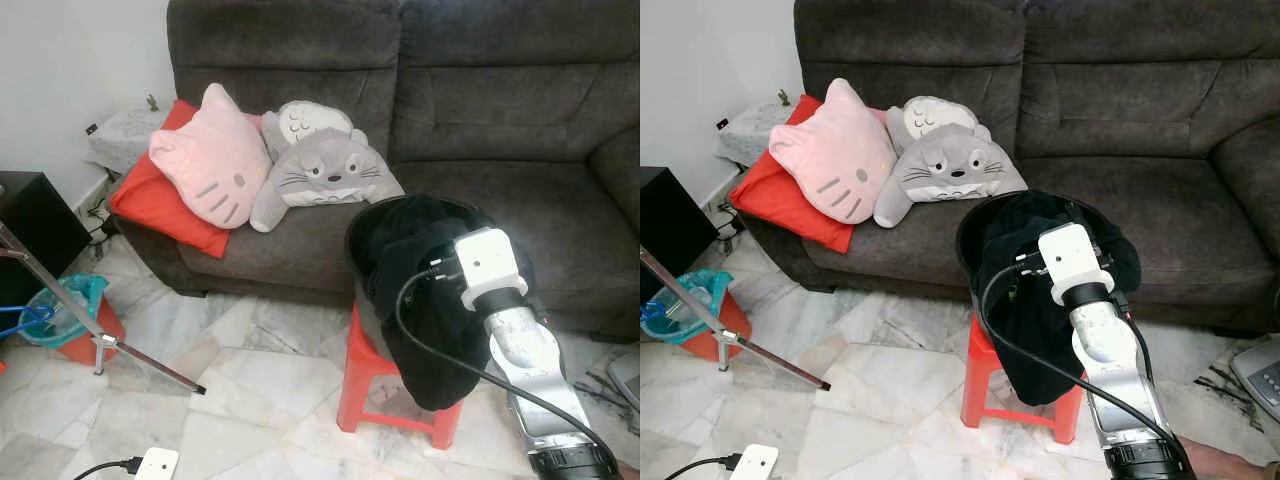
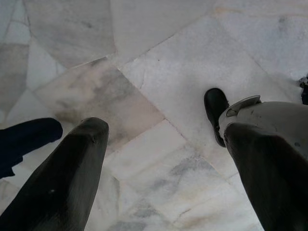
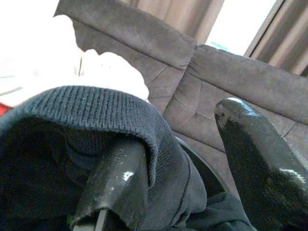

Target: Hang hanger

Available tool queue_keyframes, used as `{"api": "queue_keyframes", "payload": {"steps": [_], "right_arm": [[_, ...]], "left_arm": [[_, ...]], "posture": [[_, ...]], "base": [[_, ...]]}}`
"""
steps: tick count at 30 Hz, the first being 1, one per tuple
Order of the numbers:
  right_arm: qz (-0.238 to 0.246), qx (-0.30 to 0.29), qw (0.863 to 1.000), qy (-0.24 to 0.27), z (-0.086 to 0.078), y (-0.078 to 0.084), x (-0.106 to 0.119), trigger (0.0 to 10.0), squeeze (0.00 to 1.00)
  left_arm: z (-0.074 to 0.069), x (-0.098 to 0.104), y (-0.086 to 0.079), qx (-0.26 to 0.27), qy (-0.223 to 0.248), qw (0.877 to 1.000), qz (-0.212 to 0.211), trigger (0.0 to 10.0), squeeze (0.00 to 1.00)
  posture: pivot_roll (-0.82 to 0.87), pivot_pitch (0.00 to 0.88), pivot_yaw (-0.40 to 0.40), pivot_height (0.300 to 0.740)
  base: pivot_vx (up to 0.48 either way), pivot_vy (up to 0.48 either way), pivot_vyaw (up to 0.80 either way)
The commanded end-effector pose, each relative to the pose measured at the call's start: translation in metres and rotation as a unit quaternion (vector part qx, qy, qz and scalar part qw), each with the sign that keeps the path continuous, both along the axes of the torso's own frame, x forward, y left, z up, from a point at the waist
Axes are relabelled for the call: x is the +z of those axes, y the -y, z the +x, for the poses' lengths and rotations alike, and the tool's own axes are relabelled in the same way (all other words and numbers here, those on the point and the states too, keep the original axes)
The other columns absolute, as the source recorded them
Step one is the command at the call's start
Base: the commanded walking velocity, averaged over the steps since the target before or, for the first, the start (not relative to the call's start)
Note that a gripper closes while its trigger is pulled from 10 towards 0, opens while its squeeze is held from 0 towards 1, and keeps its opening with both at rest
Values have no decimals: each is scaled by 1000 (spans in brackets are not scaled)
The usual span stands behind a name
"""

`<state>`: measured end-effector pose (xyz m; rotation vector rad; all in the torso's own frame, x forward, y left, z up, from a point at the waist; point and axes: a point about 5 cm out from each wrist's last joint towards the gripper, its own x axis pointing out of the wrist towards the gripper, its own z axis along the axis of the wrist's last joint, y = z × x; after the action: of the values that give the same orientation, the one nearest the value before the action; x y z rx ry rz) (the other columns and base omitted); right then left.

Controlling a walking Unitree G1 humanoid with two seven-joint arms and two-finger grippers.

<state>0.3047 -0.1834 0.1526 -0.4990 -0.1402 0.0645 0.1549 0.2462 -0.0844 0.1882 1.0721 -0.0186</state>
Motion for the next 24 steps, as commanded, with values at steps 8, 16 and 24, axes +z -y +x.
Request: {"api": "queue_keyframes", "payload": {"steps": [8,16,24], "right_arm": [[-53,35,998,28,8,-6,18,10000,0],[-68,82,991,82,10,-18,47,10000,0],[-38,83,988,124,11,-20,70,10000,0]], "left_arm": [[-2,0,-4,-6,-7,1000,6,10000,0],[-2,1,-4,-7,-7,1000,7,10000,0],[-2,1,-4,-8,-7,1000,7,10000,0]], "posture": [[-67,0,94,740],[-69,0,96,740],[-68,0,97,740]], "base": [[0,0,0],[0,0,0],[0,0,0]]}}
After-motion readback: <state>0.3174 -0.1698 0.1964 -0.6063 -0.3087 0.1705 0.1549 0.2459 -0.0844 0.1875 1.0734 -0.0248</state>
